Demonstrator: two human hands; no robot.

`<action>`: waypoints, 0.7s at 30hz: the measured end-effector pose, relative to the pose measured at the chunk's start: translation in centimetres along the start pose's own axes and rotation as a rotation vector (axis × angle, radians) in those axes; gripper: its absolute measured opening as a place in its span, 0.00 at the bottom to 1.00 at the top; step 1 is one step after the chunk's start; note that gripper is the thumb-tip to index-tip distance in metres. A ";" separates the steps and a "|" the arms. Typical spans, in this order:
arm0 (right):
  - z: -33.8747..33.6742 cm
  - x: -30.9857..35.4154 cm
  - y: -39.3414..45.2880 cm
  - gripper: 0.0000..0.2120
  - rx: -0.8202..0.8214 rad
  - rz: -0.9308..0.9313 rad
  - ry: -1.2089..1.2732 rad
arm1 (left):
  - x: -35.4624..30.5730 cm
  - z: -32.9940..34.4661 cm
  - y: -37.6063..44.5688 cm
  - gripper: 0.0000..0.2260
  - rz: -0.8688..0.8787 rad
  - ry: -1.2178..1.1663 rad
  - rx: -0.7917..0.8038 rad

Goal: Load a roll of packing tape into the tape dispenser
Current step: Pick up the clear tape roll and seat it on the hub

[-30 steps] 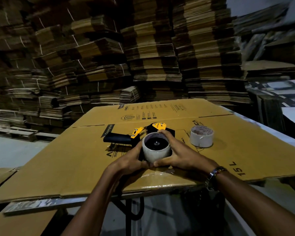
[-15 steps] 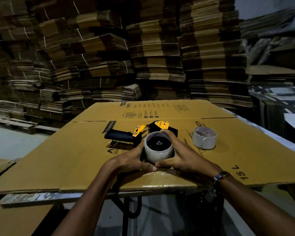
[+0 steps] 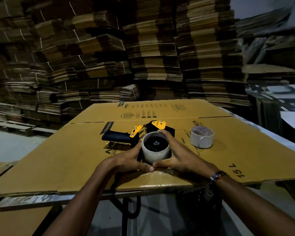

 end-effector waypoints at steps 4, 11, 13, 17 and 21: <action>0.0 0.0 0.1 0.50 0.003 -0.003 -0.025 | -0.8 0.3 -0.9 0.44 0.034 -0.132 -0.062; 0.3 0.1 -0.3 0.48 -0.049 -0.002 0.003 | -1.6 1.5 -1.0 0.36 0.111 -0.273 -0.354; 0.3 0.0 -0.3 0.48 -0.053 0.000 0.019 | -1.8 1.4 -0.9 0.38 0.106 -0.273 -0.362; 0.8 0.0 -0.2 0.47 -0.089 0.014 0.050 | -1.7 1.0 -1.0 0.37 0.081 -0.241 -0.321; 0.9 -0.2 0.0 0.47 -0.080 0.031 0.031 | -1.6 0.7 -0.9 0.37 0.058 -0.227 -0.241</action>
Point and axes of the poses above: each hand's wrist, its own y-axis towards the middle knuckle, its own z-axis out of the palm, x = y × z, the point moved 4 cm from there along y, towards the middle knuckle, and after that the axes turned 3 degrees about -y, right-handed, at the moved point
